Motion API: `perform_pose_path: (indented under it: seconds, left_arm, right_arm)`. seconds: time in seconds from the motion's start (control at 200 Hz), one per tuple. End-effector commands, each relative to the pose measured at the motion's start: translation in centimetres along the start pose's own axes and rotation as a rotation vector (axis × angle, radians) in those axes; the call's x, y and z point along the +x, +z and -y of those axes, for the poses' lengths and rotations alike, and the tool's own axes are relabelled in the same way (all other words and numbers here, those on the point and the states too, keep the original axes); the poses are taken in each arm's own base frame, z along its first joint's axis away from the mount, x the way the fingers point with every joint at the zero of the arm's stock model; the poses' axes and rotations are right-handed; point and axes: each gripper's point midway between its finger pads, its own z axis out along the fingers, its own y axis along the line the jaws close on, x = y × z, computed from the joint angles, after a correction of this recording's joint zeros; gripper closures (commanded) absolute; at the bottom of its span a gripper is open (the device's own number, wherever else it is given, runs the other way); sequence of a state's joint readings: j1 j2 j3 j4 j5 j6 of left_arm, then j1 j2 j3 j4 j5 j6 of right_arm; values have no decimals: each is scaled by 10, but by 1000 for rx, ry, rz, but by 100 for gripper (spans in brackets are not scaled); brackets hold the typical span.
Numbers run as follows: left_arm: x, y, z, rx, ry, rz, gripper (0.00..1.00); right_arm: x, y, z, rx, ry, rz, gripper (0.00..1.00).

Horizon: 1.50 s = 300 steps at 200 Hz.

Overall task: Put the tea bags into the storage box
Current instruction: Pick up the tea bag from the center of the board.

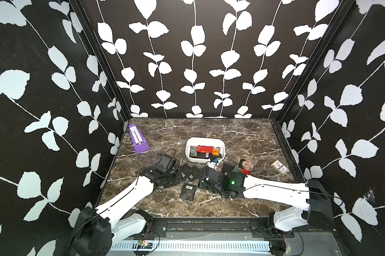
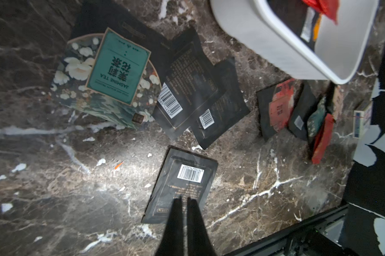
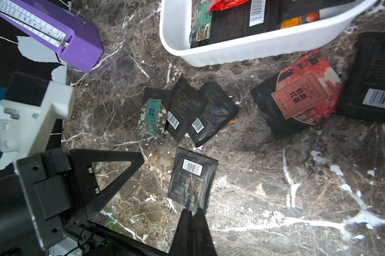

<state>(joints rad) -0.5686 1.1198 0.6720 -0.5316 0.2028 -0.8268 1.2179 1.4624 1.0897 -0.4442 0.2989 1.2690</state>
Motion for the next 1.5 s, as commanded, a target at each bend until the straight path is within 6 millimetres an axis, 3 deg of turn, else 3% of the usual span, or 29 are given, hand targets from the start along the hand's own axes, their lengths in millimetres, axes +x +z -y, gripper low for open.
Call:
perform_pose_path:
  seconds: [0.0,0.095,0.19,0.47,1.04,1.495]
  left_arm:
    - [7,11,-2,8,-5,-39,100]
    - [18,23,-14,15,-44,-49,100]
    - [27,33,-22,27,-68,-58,100]
    - [34,48,-24,55,-84,-93,100]
    - [31,47,-12,116,-105,-83,100]
    - [52,66,-30,63,-102,-146,100]
  right_arm:
    - [9,17,10,-1,28,-5,81]
    - [22,35,8,-38,62,-27,70]
    - [31,50,6,-54,70,-51,65]
    - [60,84,13,-42,89,-125,64]
    - [76,96,30,9,114,-163,63]
    - [83,99,37,37,111,-183,60]
